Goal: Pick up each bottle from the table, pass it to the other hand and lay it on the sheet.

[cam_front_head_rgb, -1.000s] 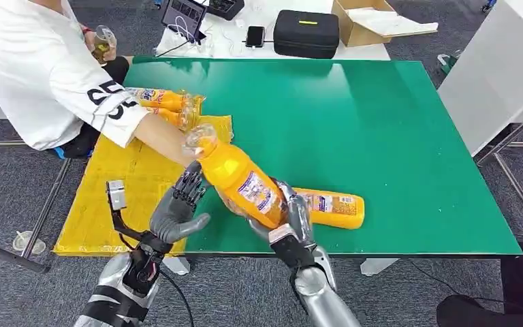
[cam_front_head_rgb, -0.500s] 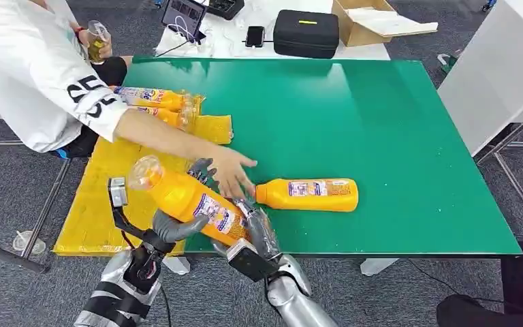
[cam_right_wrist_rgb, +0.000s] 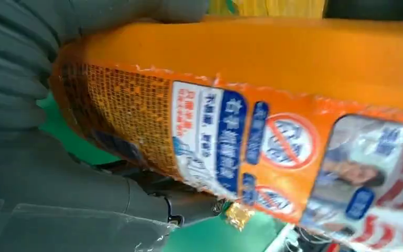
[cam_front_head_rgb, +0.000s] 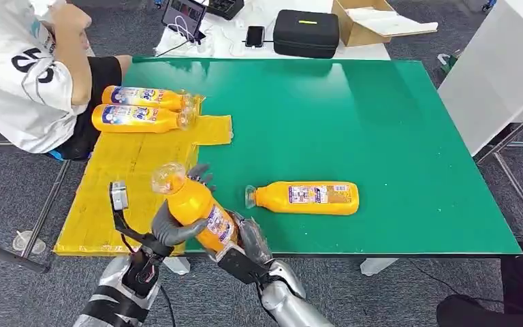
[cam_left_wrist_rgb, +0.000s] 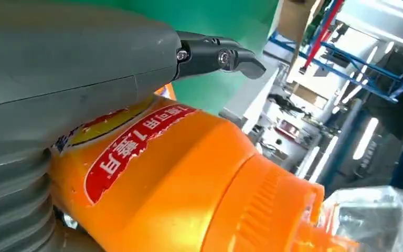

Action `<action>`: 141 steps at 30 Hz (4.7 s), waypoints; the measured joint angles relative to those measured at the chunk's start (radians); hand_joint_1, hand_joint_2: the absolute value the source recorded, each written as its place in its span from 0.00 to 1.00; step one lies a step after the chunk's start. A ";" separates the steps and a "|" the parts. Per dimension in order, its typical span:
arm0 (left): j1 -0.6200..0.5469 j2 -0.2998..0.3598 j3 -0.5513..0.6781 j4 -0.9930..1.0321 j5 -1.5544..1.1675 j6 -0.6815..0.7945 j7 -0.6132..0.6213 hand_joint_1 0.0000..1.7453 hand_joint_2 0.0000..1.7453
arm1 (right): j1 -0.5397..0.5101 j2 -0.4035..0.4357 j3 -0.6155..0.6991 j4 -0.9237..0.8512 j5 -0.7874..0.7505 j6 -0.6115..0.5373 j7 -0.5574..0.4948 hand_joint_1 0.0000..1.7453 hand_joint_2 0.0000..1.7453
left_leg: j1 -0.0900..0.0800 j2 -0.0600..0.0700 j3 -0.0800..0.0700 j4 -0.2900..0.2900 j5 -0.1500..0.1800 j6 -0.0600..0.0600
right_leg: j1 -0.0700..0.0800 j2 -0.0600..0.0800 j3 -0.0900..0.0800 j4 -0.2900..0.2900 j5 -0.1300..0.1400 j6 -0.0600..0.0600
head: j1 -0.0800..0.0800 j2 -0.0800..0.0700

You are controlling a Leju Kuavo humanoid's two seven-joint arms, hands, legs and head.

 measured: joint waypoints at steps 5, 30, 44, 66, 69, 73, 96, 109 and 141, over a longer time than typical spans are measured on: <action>-0.004 0.002 -0.019 0.011 -0.094 0.047 -0.056 1.00 1.00 | -0.003 0.002 -0.001 0.017 -0.013 -0.003 0.000 0.99 1.00 | 0.000 0.000 0.000 0.000 0.000 0.000 | 0.000 0.000 0.000 0.000 0.000 0.000 | 0.000 0.000; -0.034 0.002 0.044 -0.026 -0.015 0.089 -0.014 1.00 1.00 | 0.000 0.014 -0.026 -0.091 -0.109 -0.054 -0.041 0.00 0.00 | 0.000 0.000 -0.001 0.000 0.000 0.000 | 0.000 0.000 -0.001 0.000 0.000 0.000 | 0.001 0.000; -0.142 0.000 0.203 -0.058 -0.338 0.589 -0.167 1.00 1.00 | 0.063 -0.001 -0.032 -0.337 -0.165 -0.047 -0.023 0.00 0.00 | 0.000 0.000 -0.001 0.000 0.001 0.000 | 0.000 0.000 -0.001 0.000 0.001 0.000 | 0.000 0.000; -0.406 0.086 0.234 0.366 -1.490 1.339 -0.136 1.00 1.00 | 0.142 -0.057 0.112 -0.773 -0.324 -0.247 -0.060 0.00 0.00 | 0.000 0.001 -0.002 0.000 0.002 -0.001 | 0.000 0.000 -0.002 0.000 0.001 0.000 | 0.000 0.000; -0.413 0.110 0.181 0.442 -1.582 1.267 -0.117 1.00 1.00 | 0.142 -0.066 0.119 -0.782 -0.336 -0.232 -0.060 0.00 0.00 | 0.000 0.001 -0.002 0.000 0.002 -0.001 | 0.000 0.000 -0.002 0.000 0.001 0.000 | 0.000 0.000; -0.414 0.129 0.144 0.496 -1.601 1.099 -0.120 1.00 1.00 | 0.142 -0.072 0.124 -0.782 -0.347 -0.197 -0.060 0.00 0.00 | 0.000 0.001 -0.002 0.000 0.002 -0.001 | 0.000 0.000 -0.002 0.000 0.001 0.000 | 0.001 0.000; -0.389 0.178 0.086 0.582 -1.585 0.709 -0.200 0.00 0.00 | 0.142 -0.066 0.114 -0.726 -0.387 -0.067 -0.060 0.00 0.00 | 0.000 0.000 -0.001 0.000 0.002 -0.001 | 0.000 0.000 -0.002 0.001 0.001 -0.001 | 0.001 0.000; -0.393 0.184 0.085 0.565 -1.383 0.403 -0.288 0.00 0.00 | 0.138 -0.047 0.089 -0.672 -0.389 -0.022 -0.060 0.00 0.00 | 0.000 -0.001 0.003 0.000 0.002 -0.001 | 0.000 -0.001 0.004 0.000 0.000 -0.001 | 0.001 0.000; -0.205 0.070 0.323 0.171 -0.599 0.709 -0.290 0.00 1.00 | -0.059 -0.151 0.009 -0.414 0.139 -0.096 0.398 0.00 1.00 | -0.001 -0.001 0.003 0.000 0.004 0.000 | -0.001 -0.001 0.004 0.000 0.002 0.001 | 0.001 0.000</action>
